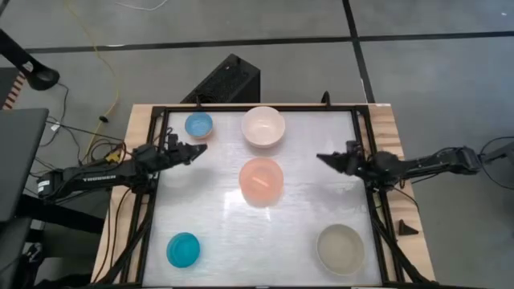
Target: Nest bowls inside each other
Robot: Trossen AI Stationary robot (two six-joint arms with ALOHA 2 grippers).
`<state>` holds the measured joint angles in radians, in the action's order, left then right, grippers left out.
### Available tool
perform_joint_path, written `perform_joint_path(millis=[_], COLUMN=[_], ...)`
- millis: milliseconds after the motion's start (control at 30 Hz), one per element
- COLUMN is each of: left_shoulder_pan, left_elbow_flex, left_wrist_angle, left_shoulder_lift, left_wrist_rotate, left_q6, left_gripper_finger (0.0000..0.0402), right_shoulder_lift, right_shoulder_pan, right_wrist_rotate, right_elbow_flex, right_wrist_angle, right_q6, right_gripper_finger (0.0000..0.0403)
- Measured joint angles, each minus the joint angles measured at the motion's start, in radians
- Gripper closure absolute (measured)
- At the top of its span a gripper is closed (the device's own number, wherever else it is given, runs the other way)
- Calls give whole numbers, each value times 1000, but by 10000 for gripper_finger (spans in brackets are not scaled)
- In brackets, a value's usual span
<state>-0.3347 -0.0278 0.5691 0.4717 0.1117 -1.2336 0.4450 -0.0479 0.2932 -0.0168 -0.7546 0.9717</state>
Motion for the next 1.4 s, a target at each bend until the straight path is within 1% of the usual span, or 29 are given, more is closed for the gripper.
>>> perform_joint_path(millis=[67,133,200,300,400,500,600,733,900,1033,1167,1267,1400], left_shoulder_pan=[0,0,0,0,0,-1,0,0,1,16,34,45,55], left_elbow_flex=[-3,-4,-4,-6,-6,-6,-7,-8,-9,-9,-9,-9,-10], left_wrist_angle=[124,226,294,346,337,334,333,335,344,347,347,347,345], left_shoulder_lift=[-1,-2,-1,-1,-1,11,20,19,19,19,19,19,19], left_wrist_rotate=[3,6,6,6,12,30,42,46,16,5,5,5,7], left_q6=[41,83,119,156,165,165,164,150,126,122,125,135,149], left_gripper_finger=[219,219,219,219,219,219,219,219,219,219,219,219,219], right_shoulder_lift=[0,2,22,98,219,367,509,684,851,969,1068,1132,1191], right_shoulder_pan=[19,35,46,52,53,53,52,52,36,4,-34,-56,-66], right_wrist_rotate=[-3,-35,-83,-149,-235,-369,-497,-607,-727,-759,-745,-699,-646], right_elbow_flex=[-19,-62,-127,-242,-379,-522,-653,-792,-932,-1008,-1056,-1081,-1115], right_wrist_angle=[-69,-62,-36,24,99,194,346,611,821,992,1105,1121,1109], right_q6=[-31,-64,-100,-165,-235,-303,-388,-534,-721,-898,-1075,-1160,-1212], right_gripper_finger=[235,235,235,235,235,235,235,230,209,199,199,205,212])
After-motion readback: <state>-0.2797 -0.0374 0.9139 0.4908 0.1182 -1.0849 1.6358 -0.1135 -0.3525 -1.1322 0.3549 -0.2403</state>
